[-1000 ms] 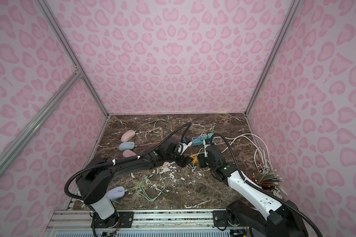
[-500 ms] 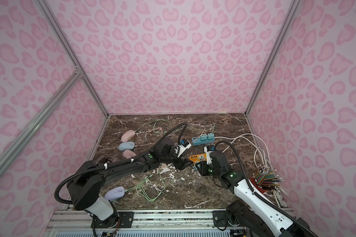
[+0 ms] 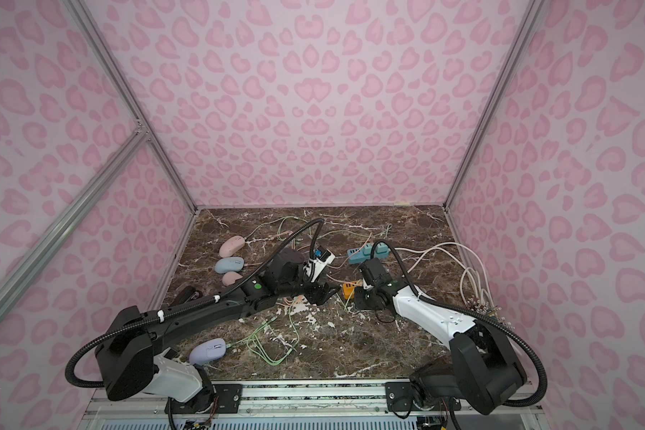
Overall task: Unplug the wireless mouse
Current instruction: Remove the plug from the socket.
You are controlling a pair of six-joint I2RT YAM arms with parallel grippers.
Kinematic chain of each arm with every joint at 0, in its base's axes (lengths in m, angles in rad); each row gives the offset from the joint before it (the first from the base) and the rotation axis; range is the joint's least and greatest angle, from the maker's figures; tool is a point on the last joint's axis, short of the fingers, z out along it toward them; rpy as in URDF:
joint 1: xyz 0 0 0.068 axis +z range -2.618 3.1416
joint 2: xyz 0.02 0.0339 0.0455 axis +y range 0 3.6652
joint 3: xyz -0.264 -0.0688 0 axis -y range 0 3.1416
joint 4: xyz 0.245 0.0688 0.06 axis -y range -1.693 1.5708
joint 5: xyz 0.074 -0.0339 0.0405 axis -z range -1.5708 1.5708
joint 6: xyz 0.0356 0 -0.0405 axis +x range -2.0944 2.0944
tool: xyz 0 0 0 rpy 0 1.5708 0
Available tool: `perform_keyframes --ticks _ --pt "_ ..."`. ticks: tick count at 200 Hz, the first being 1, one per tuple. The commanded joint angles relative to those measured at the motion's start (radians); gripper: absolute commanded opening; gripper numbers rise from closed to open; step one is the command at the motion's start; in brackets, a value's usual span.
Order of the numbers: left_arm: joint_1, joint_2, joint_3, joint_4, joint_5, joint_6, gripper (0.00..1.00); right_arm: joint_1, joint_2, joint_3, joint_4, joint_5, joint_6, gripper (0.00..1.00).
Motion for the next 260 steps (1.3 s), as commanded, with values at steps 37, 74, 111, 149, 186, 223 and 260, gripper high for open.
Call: perform_keyframes --ticks 37,74,111,149,186,223,260 --pt "0.003 -0.093 -0.036 -0.084 -0.041 0.009 0.76 0.103 -0.065 -0.018 -0.143 -0.034 0.055 0.34" --pt "0.006 -0.109 -0.049 -0.077 -0.032 0.014 0.77 0.161 -0.166 -0.036 -0.229 -0.033 0.103 0.38" --pt "0.006 -0.111 -0.065 -0.050 0.014 0.024 0.77 0.162 -0.222 0.038 -0.280 -0.041 0.072 0.37" --pt "0.005 -0.151 -0.178 0.141 0.141 0.091 0.76 0.162 -0.291 0.171 -0.177 -0.059 -0.006 0.31" --pt "0.005 -0.162 -0.177 0.219 0.069 0.166 0.76 0.156 -0.312 0.224 -0.055 -0.192 -0.079 0.29" --pt "0.004 -0.126 -0.123 0.217 0.073 0.177 0.76 0.156 -0.282 0.255 -0.020 -0.250 -0.117 0.29" --pt "0.004 -0.070 -0.062 0.197 0.117 0.162 0.72 0.154 -0.239 0.259 -0.010 -0.247 -0.125 0.29"
